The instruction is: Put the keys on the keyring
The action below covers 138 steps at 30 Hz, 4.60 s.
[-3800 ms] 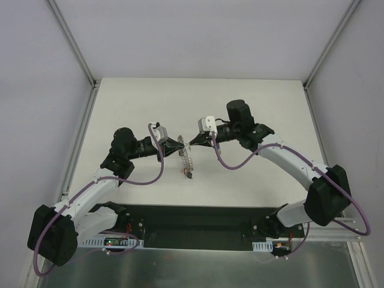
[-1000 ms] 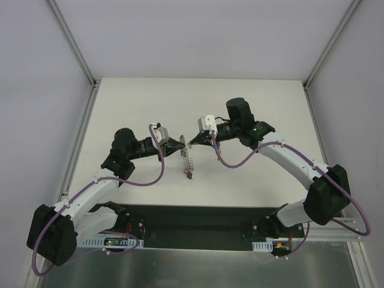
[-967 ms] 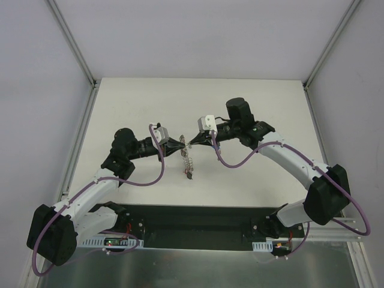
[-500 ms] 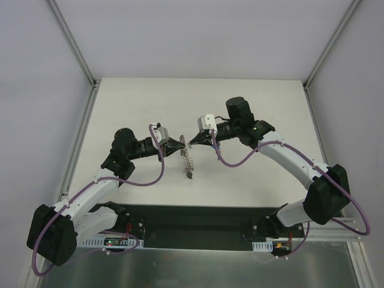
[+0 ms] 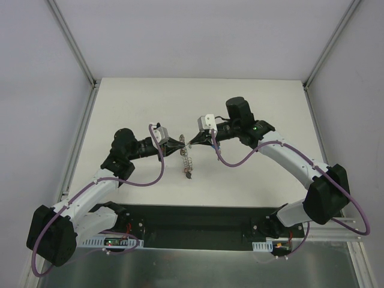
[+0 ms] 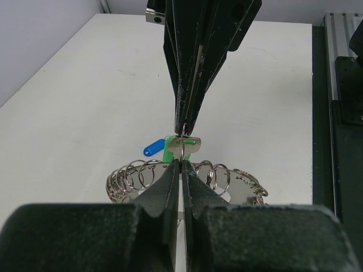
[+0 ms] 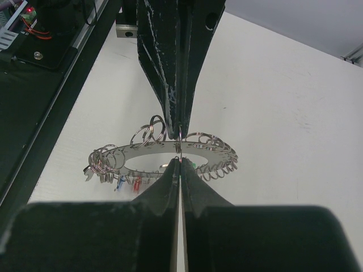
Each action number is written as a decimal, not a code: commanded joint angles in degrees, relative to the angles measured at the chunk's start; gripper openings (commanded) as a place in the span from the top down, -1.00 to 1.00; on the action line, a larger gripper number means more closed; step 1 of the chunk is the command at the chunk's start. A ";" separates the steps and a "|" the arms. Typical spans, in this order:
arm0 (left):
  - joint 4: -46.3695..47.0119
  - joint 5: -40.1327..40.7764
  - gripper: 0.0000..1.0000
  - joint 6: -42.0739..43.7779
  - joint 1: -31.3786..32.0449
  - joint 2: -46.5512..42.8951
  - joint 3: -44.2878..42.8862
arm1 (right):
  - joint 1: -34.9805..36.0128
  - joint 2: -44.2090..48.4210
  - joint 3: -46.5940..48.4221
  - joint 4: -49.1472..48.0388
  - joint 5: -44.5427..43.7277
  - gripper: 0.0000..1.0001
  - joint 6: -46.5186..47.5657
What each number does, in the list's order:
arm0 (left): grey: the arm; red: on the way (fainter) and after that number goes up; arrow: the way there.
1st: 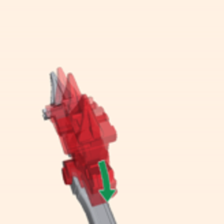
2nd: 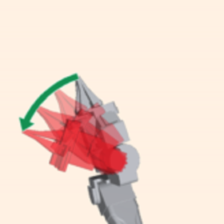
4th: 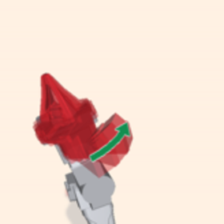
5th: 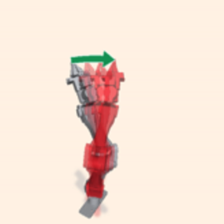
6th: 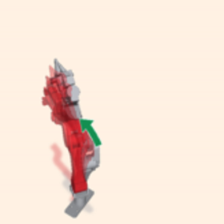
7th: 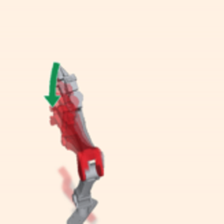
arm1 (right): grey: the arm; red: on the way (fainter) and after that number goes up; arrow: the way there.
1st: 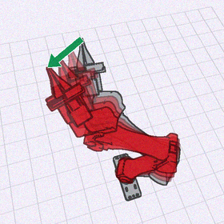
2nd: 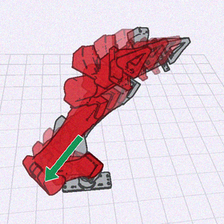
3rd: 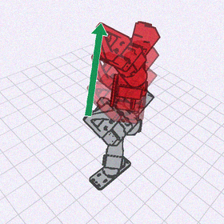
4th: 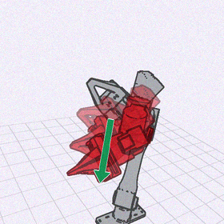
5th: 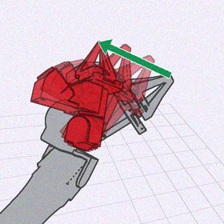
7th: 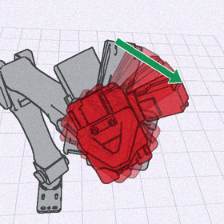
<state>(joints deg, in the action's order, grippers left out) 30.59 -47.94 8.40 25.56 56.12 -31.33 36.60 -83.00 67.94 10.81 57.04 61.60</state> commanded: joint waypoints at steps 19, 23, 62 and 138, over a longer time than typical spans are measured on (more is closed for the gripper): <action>3.51 0.04 1.00 1.35 0.37 -1.71 -0.66 | -0.04 -0.05 2.55 -0.35 1.50 0.98 0.97; 3.34 -0.04 1.00 1.35 0.37 -1.71 -0.66 | -0.04 -0.14 2.63 -0.35 1.59 0.97 0.80; 3.78 -2.24 1.00 0.39 0.37 -0.31 -1.19 | 0.49 -0.58 2.72 -0.26 3.17 0.98 0.71; 29.00 22.80 1.00 -23.08 2.12 -4.44 7.51 | 4.27 -1.02 1.39 -17.58 -7.82 0.97 -9.39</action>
<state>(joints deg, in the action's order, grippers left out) 49.45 -28.93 -11.94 27.40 54.72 -22.55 40.05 -84.09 65.14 -2.79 48.12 56.31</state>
